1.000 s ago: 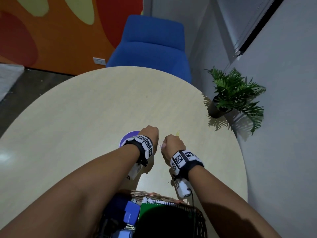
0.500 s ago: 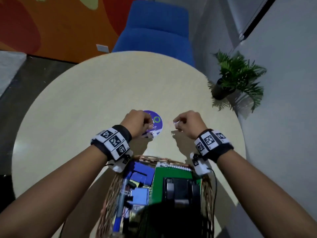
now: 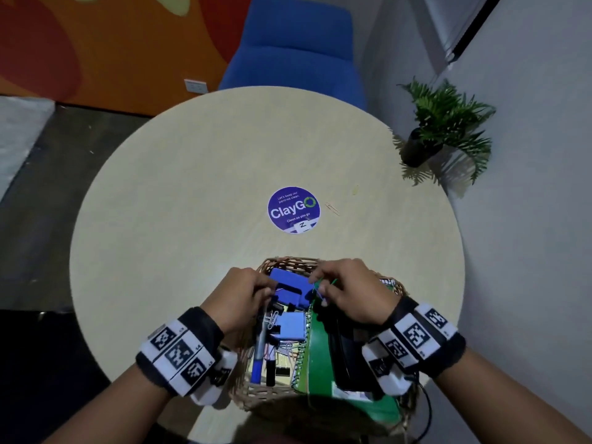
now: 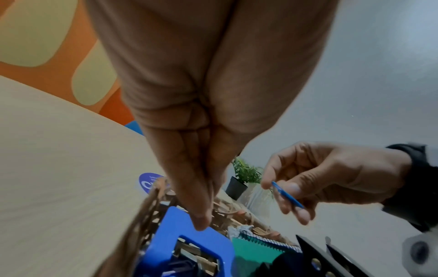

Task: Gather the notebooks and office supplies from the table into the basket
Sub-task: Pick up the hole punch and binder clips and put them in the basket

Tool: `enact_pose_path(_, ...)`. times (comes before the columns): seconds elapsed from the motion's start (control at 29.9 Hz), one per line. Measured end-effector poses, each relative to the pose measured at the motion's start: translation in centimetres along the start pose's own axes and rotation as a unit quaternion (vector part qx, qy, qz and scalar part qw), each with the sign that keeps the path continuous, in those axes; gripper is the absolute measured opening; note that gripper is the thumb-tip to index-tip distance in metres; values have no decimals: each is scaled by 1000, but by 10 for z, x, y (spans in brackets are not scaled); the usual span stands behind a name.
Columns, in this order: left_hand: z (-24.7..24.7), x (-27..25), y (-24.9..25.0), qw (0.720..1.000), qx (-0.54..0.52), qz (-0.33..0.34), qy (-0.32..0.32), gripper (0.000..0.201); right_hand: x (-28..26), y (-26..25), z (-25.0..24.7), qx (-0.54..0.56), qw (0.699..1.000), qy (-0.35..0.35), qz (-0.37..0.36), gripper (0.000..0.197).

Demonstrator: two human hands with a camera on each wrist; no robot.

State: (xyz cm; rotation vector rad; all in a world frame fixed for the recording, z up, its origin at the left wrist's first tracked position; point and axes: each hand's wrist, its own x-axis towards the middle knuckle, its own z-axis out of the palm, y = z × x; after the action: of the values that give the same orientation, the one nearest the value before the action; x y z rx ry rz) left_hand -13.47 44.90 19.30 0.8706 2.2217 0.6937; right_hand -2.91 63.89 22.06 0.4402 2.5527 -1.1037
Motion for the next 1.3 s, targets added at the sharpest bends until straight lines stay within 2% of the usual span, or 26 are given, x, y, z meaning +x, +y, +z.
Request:
enact_pose_path(0.17, -11, -13, -22, 995, -60, -26, 80, 28, -7, -6, 9, 7, 1000, -21, -14, 20)
enact_pose_path(0.23, -14, -15, -26, 992, -77, -38, 90, 23, -6, -6, 11, -15, 999, -29, -18, 20)
enact_pose_path(0.33, -21, -9, -19, 994, -51, -28, 90, 18, -1, -1, 4, -83, 996, -7, -11, 22)
enact_pose_path(0.43, -30, 18, -2, 996, -6, -5, 87, 20, 15, 12, -25, -103, 994, 27, 18, 21)
enact_pose_path(0.54, -35, 71, 18, 994, 59, 31, 89, 23, 47, 37, -63, -84, 992, 77, 56, 20)
enact_pose_path(0.6, -32, 118, 32, 986, 142, 58, 59, 27, 78, 65, -84, -123, 983, 106, 81, 25)
enact_pose_path(0.67, -26, 161, 44, 976, 202, 79, 2, 29, 109, 92, -96, -179, 974, 107, 92, 32)
enact_pose_path(0.77, -9, 214, 61, 953, 274, 106, -70, 32, 154, 131, -103, -251, 964, 45, 74, 47)
enact_pose_path(0.84, 5, 238, 73, 940, 311, 87, -111, 38, 174, 149, -102, -280, 959, 1, 50, 64)
enact_pose_path(0.9, 19, 255, 84, 930, 333, 47, -147, 37, 185, 162, -99, -277, 960, 3, 36, 69)
enact_pose_path(1.0, 32, 268, 94, 927, 346, 17, -141, 29, 194, 174, -95, -292, 955, 57, 9, 49)
enact_pose_path(1.1, 34, 274, 95, 911, 391, 55, -120, 28, 196, 180, -93, -297, 949, 108, 10, 22)
enact_pose_path(1.2, 34, 276, 85, 898, 411, 107, -115, 32, 190, 184, -94, -230, 962, 138, 39, 25)
enact_pose_path(1.3, 27, 274, 72, 903, 400, 111, -112, 29, 176, 179, -99, -177, 968, 147, 102, 27)
